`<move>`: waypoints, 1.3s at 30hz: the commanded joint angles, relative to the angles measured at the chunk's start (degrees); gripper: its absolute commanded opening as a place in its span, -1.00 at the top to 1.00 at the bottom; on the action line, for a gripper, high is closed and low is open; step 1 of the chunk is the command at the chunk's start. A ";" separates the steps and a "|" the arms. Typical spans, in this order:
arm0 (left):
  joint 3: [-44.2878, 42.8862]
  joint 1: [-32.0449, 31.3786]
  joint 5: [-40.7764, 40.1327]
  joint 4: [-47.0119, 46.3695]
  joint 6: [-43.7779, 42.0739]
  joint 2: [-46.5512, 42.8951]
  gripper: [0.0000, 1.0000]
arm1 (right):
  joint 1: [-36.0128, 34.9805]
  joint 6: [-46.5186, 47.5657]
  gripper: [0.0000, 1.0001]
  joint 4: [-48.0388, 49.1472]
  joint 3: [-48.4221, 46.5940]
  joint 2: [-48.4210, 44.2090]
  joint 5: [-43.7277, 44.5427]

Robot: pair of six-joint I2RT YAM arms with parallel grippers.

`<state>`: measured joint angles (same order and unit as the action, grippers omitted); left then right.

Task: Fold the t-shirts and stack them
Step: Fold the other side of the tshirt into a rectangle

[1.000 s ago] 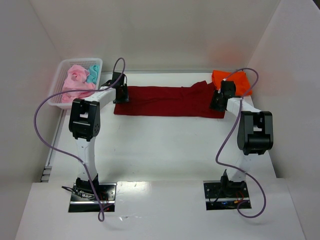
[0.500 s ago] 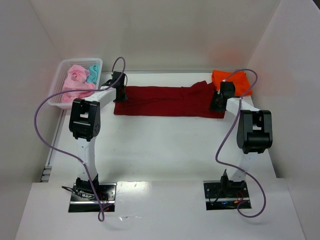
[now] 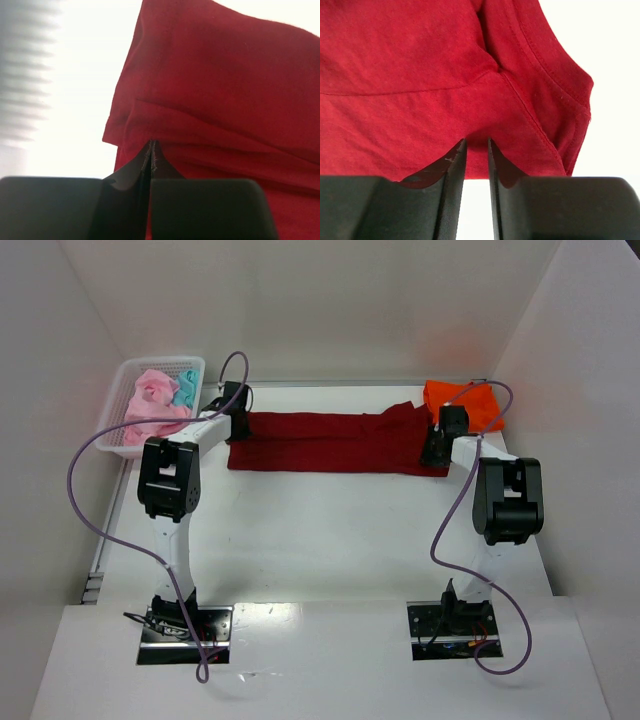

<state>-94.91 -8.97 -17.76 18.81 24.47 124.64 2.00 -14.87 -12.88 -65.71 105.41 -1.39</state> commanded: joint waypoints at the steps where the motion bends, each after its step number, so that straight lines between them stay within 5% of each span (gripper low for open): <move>1: -2.46 1.06 -1.58 -1.41 1.37 0.78 0.99 | -0.24 0.64 0.43 1.99 0.94 0.76 1.39; 8: -5.19 2.12 -0.97 -1.41 1.37 2.62 0.93 | -0.24 0.64 0.46 1.99 0.94 0.77 1.92; 17: -7.48 2.12 -0.35 -1.41 -0.91 3.68 0.33 | -0.24 0.64 0.46 1.99 0.94 0.77 1.92; 33: -9.85 2.12 -0.35 -0.79 -3.73 6.14 0.38 | -0.24 0.64 0.46 1.99 0.94 0.77 1.92; 36: -9.32 2.12 -0.35 -0.79 -3.20 6.14 0.24 | -0.24 1.16 0.46 1.99 0.94 0.24 1.92; 39: -8.01 2.12 -0.87 -1.49 -2.67 4.22 -0.14 | -0.24 1.16 0.46 1.99 0.94 -0.28 1.92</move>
<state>-102.85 -7.20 -17.76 18.70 22.15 130.04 2.00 -14.48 -12.91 -65.14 105.69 -0.64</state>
